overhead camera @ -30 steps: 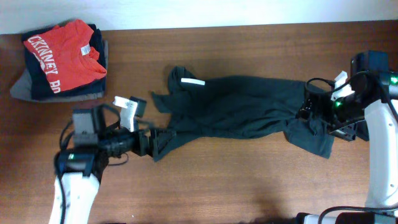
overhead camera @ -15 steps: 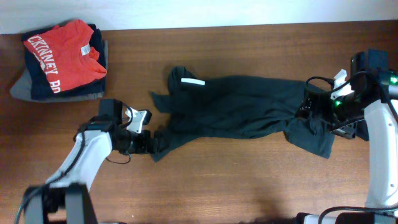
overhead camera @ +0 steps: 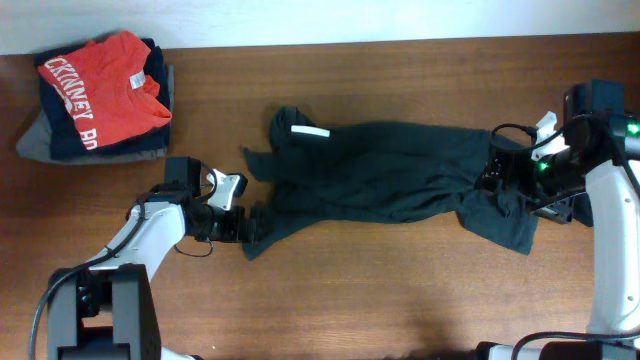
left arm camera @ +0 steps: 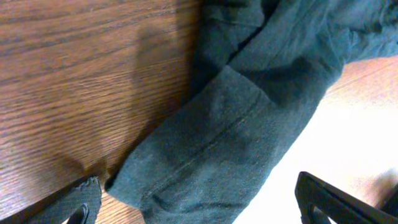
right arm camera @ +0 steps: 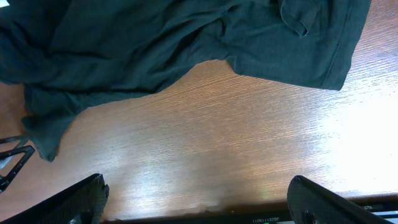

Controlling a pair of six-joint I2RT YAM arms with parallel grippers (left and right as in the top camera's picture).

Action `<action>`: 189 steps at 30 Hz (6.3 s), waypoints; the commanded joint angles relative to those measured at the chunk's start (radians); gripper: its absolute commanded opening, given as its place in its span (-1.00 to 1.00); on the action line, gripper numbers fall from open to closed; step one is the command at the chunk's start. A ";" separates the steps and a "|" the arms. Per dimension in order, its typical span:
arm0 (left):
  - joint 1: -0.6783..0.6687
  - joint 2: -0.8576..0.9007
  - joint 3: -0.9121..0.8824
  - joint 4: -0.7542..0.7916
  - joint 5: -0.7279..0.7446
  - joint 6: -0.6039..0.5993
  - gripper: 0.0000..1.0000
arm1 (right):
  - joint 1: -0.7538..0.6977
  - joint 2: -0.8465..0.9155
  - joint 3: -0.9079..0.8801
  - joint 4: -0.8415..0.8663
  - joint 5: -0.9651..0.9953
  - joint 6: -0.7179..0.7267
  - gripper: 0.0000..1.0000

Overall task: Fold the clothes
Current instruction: 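Grasp the shirt's left end with the left gripper, right end with right, then pull both shirt ends outward with both grippers to stretch it, then lift the stretched shirt with both grippers and flip it over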

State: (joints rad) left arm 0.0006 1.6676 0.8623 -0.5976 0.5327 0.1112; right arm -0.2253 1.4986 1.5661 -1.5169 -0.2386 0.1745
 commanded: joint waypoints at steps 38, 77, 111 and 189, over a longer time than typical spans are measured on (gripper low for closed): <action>-0.050 0.097 0.150 -0.126 -0.092 -0.174 -0.99 | 0.009 -0.004 -0.005 -0.010 -0.012 -0.014 0.96; 0.122 -0.305 0.448 -0.429 -0.395 -0.238 -0.99 | 0.010 -0.004 -0.706 0.468 -0.233 0.146 0.98; 0.122 -0.305 0.447 -0.452 -0.399 -0.238 -0.89 | 0.084 -0.004 -0.787 0.599 0.209 0.306 0.89; 0.078 -0.544 1.452 -0.753 -0.370 -0.204 -0.99 | 0.080 -0.159 0.828 -0.181 0.161 0.178 -0.92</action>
State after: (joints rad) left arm 0.0803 1.1294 2.2467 -1.3495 0.1898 -0.1089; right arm -0.1490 1.3403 2.3569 -1.6924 -0.0795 0.3618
